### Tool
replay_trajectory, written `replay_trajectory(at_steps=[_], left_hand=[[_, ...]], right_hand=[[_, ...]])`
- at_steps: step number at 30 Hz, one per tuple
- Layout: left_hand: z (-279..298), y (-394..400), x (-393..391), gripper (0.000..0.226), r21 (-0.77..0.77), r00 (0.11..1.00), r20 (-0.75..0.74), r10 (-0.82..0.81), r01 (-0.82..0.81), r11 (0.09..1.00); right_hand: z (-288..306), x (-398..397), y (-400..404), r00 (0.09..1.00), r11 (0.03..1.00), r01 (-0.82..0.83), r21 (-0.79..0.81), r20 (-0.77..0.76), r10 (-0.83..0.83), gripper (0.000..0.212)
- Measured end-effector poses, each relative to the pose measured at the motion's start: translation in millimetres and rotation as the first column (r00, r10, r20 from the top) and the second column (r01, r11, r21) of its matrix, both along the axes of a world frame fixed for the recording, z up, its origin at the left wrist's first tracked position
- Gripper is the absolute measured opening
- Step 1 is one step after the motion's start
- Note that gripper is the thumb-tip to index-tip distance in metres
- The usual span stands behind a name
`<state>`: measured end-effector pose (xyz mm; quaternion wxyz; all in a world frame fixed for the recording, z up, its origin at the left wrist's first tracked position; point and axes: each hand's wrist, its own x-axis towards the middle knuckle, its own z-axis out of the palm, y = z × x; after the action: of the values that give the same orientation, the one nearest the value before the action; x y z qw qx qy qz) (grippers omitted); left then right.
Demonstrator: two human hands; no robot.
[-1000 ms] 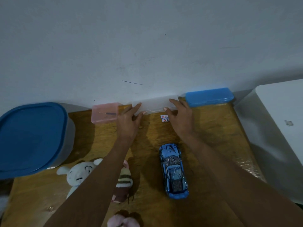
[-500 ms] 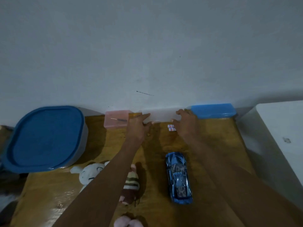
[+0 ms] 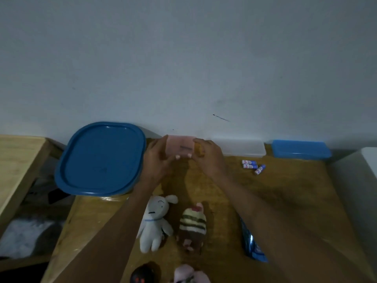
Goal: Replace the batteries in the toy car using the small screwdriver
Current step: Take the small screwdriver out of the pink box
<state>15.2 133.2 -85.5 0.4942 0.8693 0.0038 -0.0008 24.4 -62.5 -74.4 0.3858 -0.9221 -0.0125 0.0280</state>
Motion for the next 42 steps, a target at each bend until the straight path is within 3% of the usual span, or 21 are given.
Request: replay_trajectory(at_steps=[5,11,18,26,32,35,39,42], left_hand=[[-17.7,1.3,6.7,0.055,-0.146,0.998,0.042,-0.036,0.042,0.988],[-29.6,-5.1,14.7,0.048,-0.051,0.996,0.046,0.082,-0.080,0.996],[-32.1,-6.0,13.6,0.057,-0.128,0.993,0.081,0.086,-0.076,0.989],[-40.3,-0.5,10.7,0.079,0.006,0.976,0.219,0.022,-0.023,1.000],[-41.6,3.9,15.5,0.079,0.057,0.971,0.236,-0.032,0.019,0.998],[-37.6,3.9,16.6,0.095,0.013,0.977,0.205,-0.061,0.059,0.998],[-37.2,1.3,18.0,0.095,-0.001,0.972,0.214,-0.096,0.098,0.995],[-39.0,1.6,22.9,0.100,-0.012,0.982,0.170,-0.077,0.081,0.997]], right_hand=[[-24.4,2.1,11.2,1.000,1.000,-0.007,-0.006,0.018,0.008,0.051],[-34.9,3.7,10.5,0.995,1.000,-0.007,-0.022,0.095,0.009,0.043],[-30.1,6.4,10.5,0.986,1.000,-0.007,0.006,0.165,0.006,0.039],[-5.8,23.7,27.0,0.919,0.937,0.294,0.188,0.215,-0.331,0.022],[-0.7,29.6,33.0,0.896,0.901,0.344,0.266,0.195,-0.399,0.018],[-1.0,23.5,27.0,0.915,0.905,0.288,0.313,0.188,-0.357,0.027],[-8.1,14.2,17.6,0.956,0.960,0.174,0.221,0.194,-0.219,0.050],[-10.3,13.4,14.5,0.961,0.965,0.161,0.205,0.190,-0.201,0.055]])
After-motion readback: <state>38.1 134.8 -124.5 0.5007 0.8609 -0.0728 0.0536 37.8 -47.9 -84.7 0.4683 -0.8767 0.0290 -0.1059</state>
